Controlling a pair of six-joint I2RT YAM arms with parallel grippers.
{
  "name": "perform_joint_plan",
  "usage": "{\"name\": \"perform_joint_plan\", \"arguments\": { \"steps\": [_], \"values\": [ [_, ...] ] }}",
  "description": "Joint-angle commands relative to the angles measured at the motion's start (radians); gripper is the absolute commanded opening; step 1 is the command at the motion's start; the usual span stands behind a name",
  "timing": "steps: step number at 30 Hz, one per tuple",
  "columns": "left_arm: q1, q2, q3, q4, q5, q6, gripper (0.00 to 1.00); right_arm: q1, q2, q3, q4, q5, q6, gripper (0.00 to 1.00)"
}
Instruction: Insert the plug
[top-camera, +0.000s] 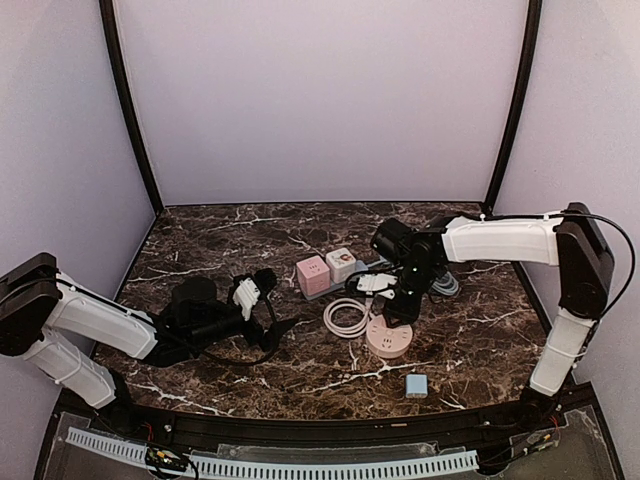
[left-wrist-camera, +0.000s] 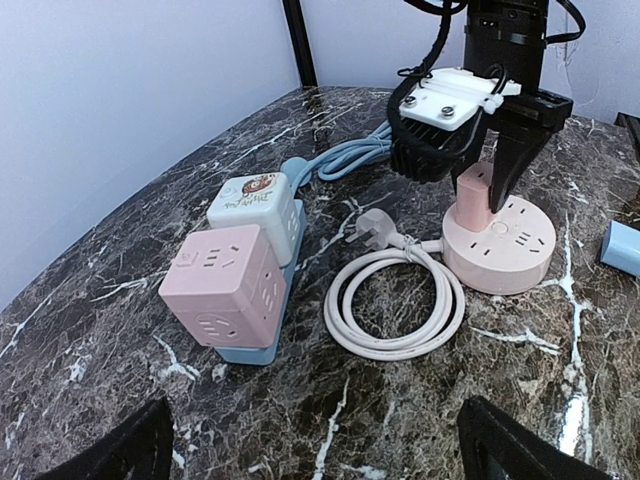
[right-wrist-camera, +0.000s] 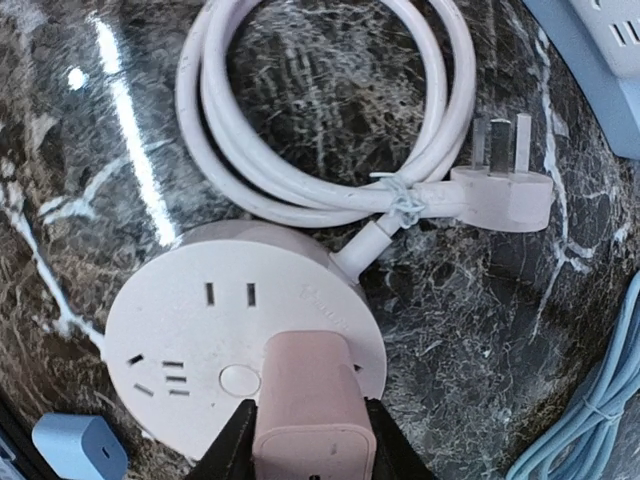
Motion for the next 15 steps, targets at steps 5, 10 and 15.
{"name": "perform_joint_plan", "arguments": {
  "steps": [5,10,15],
  "values": [
    [0.006,-0.020,-0.007,0.003,0.011,0.004,1.00,0.019,0.005,-0.034,0.090,0.133,0.070,0.85],
    [0.006,-0.021,-0.008,0.001,0.014,0.003,1.00,0.022,-0.061,-0.034,0.123,0.157,0.080,0.99],
    [0.006,-0.021,-0.001,-0.006,0.018,-0.001,1.00,0.023,-0.118,-0.045,0.148,0.159,0.123,0.99]
  ]
}}
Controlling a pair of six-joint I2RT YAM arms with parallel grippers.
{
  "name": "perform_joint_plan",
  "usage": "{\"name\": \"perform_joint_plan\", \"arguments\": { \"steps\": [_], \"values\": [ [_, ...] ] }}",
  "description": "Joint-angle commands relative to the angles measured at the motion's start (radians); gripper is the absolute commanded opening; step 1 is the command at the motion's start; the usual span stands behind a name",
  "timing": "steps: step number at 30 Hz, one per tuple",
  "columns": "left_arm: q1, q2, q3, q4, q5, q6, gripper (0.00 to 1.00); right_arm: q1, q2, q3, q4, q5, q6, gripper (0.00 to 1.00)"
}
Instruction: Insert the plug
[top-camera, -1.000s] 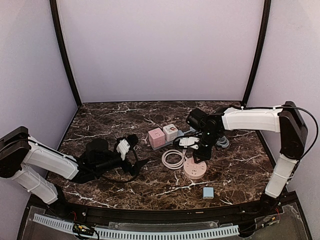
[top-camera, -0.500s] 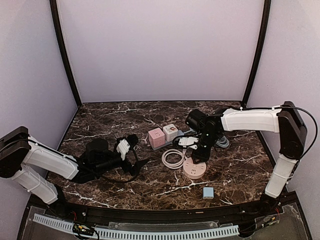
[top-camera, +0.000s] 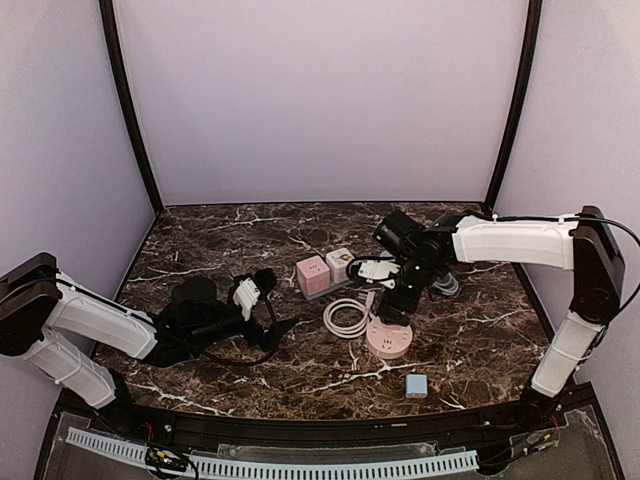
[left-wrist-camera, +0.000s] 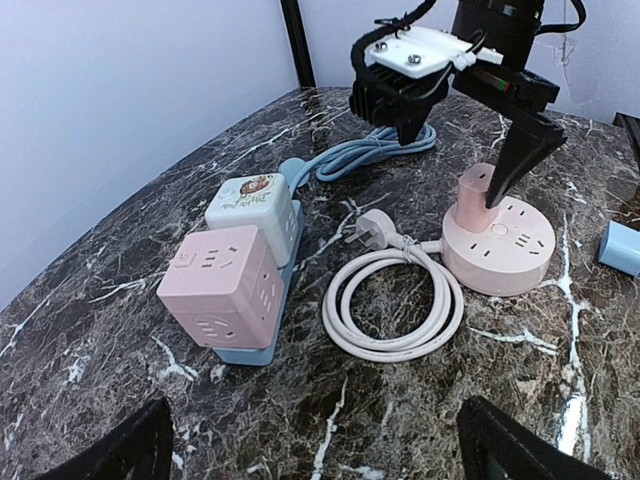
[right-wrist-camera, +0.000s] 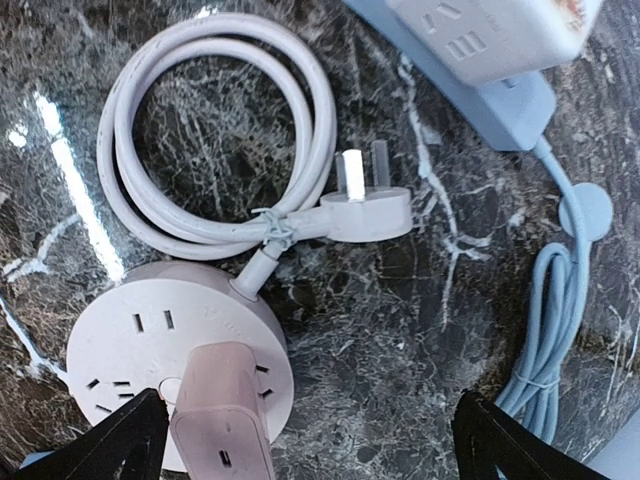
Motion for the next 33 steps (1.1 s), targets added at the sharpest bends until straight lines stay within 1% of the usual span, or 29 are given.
{"name": "perform_joint_plan", "arguments": {
  "steps": [1,7,12,16,19,23,25,28,30,33],
  "values": [
    [0.006,-0.020,0.001,-0.007,0.041,-0.005,1.00,0.009,-0.072,-0.021,0.050,0.021,0.061,0.99],
    [0.006,-0.001,0.024,-0.022,0.109,-0.020,1.00,0.009,-0.149,-0.070,0.098,0.042,0.159,0.99],
    [0.006,0.040,0.078,-0.060,0.181,-0.032,1.00,0.010,-0.231,-0.111,0.137,0.065,0.236,0.99],
    [0.005,0.068,0.122,-0.100,0.244,-0.047,1.00,0.011,-0.278,-0.121,0.135,0.105,0.307,0.99],
    [-0.006,0.080,0.155,-0.134,0.275,-0.056,0.96,0.011,-0.291,-0.095,0.094,0.124,0.364,0.99],
    [-0.049,0.108,0.200,-0.185,0.274,-0.046,0.95,0.011,-0.294,-0.046,0.032,0.193,0.471,0.99],
    [-0.086,0.125,0.228,-0.212,0.250,-0.033,0.94,0.011,-0.299,-0.026,0.009,0.236,0.532,0.99],
    [-0.136,0.159,0.278,-0.253,0.204,-0.009,0.94,0.011,-0.303,0.008,-0.059,0.249,0.627,0.99],
    [-0.177,0.178,0.310,-0.284,0.186,-0.004,0.94,0.011,-0.307,0.022,-0.109,0.233,0.705,0.99],
    [-0.210,0.214,0.343,-0.319,0.181,-0.008,0.93,0.011,-0.327,-0.011,-0.137,0.152,0.785,0.99]
  ]
}}
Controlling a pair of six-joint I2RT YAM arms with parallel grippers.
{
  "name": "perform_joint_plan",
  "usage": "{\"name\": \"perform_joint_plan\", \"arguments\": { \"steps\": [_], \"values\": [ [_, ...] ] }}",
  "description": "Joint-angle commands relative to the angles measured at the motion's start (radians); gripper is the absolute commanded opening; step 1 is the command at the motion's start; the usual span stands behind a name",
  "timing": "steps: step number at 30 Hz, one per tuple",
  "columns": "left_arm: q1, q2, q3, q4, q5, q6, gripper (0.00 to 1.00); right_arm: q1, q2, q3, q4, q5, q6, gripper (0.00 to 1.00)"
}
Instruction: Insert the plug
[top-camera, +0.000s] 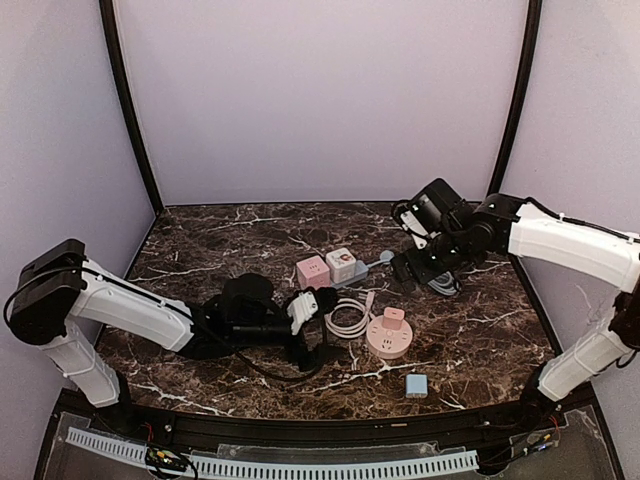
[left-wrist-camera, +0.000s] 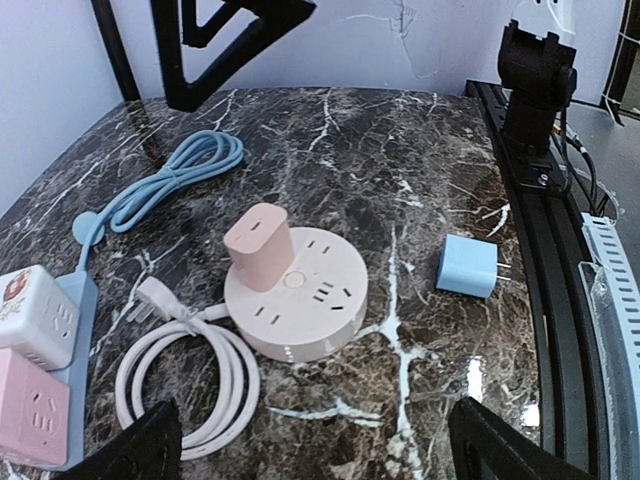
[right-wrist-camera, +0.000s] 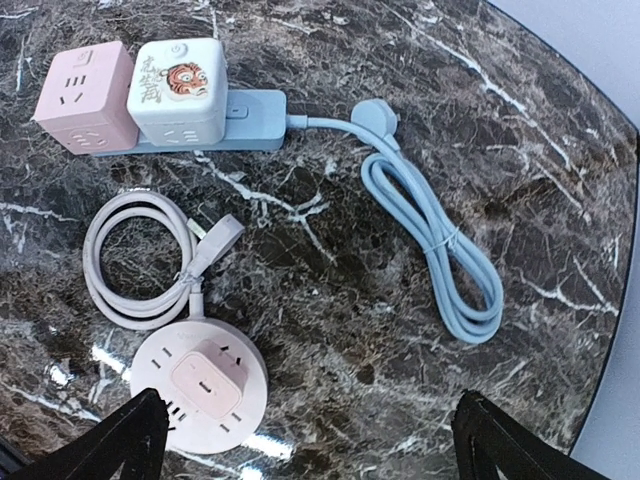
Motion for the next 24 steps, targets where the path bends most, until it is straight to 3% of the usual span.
{"name": "perform_joint_plan", "arguments": {
  "steps": [1,7,16,24],
  "values": [
    [-0.055,0.041,0.059,-0.092,-0.028,0.009,0.92,0.011,-0.045,-0.029,-0.104,-0.069,0.190,0.99],
    [-0.146,0.123,0.129,-0.115,-0.080,-0.020,0.88,0.012,-0.165,-0.159,-0.163,-0.145,0.308,0.99],
    [-0.175,0.160,0.084,0.004,-0.114,-0.112,0.85,0.057,-0.272,-0.319,-0.187,-0.451,0.458,0.99],
    [-0.175,0.115,0.023,0.001,-0.149,-0.125,0.84,0.165,-0.333,-0.459,-0.091,-0.480,0.697,0.92]
  ]
}}
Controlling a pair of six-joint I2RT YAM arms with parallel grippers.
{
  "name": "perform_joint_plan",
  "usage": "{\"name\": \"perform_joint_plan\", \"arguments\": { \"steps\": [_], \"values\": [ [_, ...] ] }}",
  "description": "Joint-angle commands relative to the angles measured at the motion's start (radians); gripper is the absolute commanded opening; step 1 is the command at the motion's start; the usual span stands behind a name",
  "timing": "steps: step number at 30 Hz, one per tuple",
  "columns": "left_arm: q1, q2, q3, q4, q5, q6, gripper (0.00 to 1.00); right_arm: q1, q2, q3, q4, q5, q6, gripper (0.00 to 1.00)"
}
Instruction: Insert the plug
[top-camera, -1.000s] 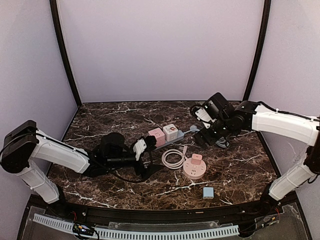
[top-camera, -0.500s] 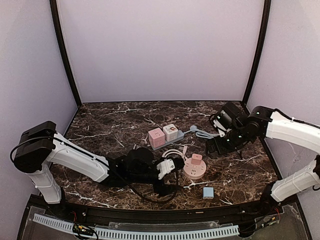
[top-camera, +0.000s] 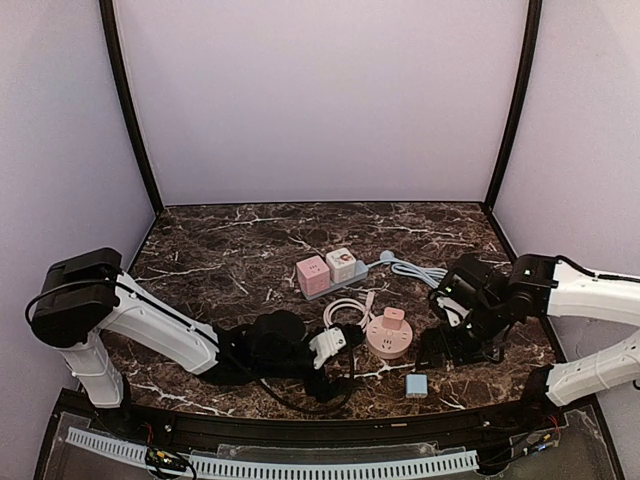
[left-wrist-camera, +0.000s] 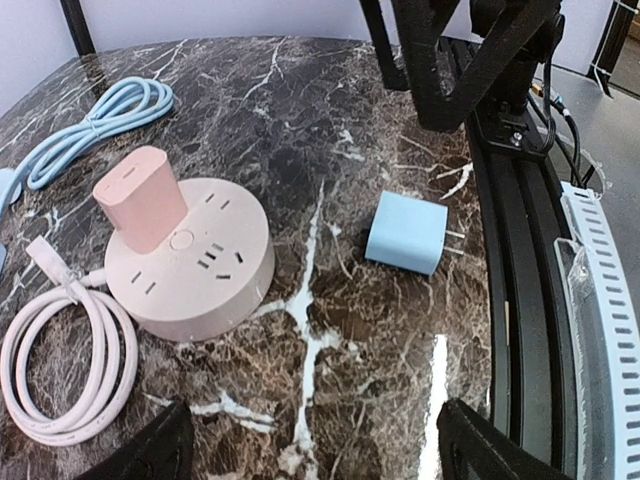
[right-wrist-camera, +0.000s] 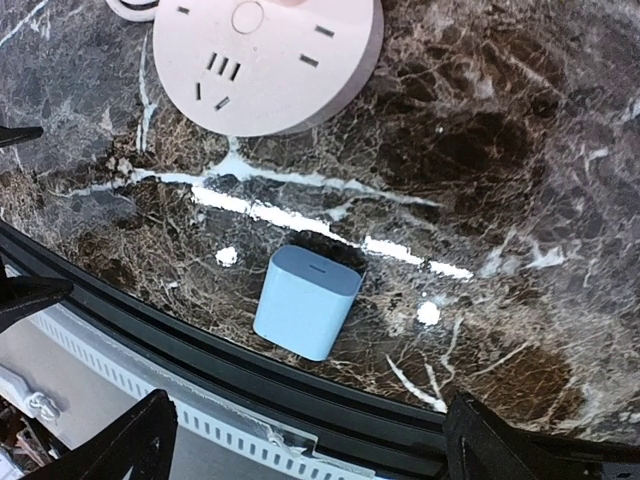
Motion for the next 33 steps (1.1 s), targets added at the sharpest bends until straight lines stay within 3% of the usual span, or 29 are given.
{"name": "perform_joint_plan", "arguments": {
  "steps": [1,15,26,33],
  "values": [
    [-0.001,-0.063,-0.043,-0.015,-0.066,-0.006,0.84,0.074,-0.013,-0.062,0.096,-0.028,0.192,0.91],
    [-0.001,-0.172,-0.108,-0.054,-0.198,0.005,0.84,0.399,0.228,-0.053,0.220,0.192,0.527,0.91],
    [-0.001,-0.192,-0.118,-0.045,-0.200,0.001,0.84,0.450,0.299,-0.115,0.295,0.368,0.653,0.82],
    [-0.001,-0.187,-0.115,-0.044,-0.197,0.001,0.84,0.482,0.361,-0.144,0.327,0.398,0.699,0.76]
  ]
}}
